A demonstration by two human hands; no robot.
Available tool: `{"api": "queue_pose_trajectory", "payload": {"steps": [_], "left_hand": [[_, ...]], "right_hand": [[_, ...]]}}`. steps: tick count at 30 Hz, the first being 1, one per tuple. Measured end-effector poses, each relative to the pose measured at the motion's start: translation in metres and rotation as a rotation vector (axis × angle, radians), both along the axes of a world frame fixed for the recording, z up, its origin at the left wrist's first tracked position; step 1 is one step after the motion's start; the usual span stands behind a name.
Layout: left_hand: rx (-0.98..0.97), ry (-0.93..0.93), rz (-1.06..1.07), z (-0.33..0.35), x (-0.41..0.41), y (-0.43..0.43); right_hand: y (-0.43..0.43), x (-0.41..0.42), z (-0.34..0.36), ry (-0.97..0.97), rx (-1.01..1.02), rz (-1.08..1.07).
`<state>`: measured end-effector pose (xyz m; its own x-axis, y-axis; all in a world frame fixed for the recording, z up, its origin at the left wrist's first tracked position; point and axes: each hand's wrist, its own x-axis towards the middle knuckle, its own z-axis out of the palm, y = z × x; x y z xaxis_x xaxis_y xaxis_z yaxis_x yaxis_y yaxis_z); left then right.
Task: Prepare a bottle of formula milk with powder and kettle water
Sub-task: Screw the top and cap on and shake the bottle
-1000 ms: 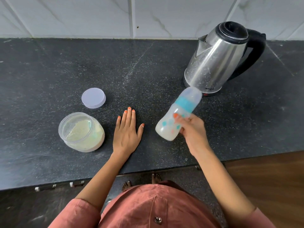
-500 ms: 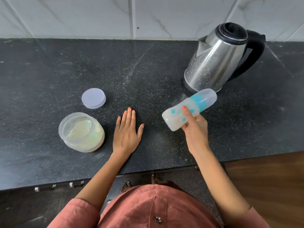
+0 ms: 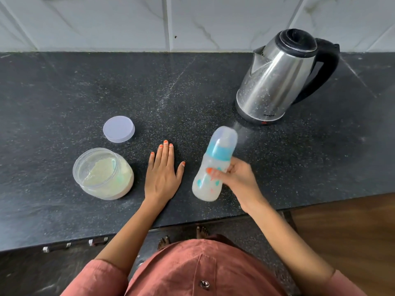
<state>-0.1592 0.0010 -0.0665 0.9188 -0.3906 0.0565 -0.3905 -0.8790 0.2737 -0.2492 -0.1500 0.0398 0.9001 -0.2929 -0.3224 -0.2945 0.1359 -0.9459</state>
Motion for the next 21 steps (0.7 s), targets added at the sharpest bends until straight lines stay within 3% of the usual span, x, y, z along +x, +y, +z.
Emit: {"api": "queue_pose_trajectory", "payload": {"steps": [2,7,13,18,21], "left_hand": [[0.003,-0.001,-0.002,0.001,0.000,-0.001],[0.007,0.002,-0.002,0.000,0.000,-0.001],[0.002,0.004,-0.002,0.000,0.000,-0.001],[0.004,0.004,-0.003,0.000,0.000,0.000],[0.009,0.000,-0.004,0.000,0.000,0.000]], "right_hand": [[-0.001,0.000,0.000,0.010,0.012,0.019],[-0.013,0.018,0.002,-0.133,0.421,-0.396],[0.001,-0.005,-0.002,0.062,0.018,0.062],[-0.014,0.017,0.003,-0.122,0.491,-0.414],[-0.008,0.014,0.002,-0.103,0.385,-0.327]]}}
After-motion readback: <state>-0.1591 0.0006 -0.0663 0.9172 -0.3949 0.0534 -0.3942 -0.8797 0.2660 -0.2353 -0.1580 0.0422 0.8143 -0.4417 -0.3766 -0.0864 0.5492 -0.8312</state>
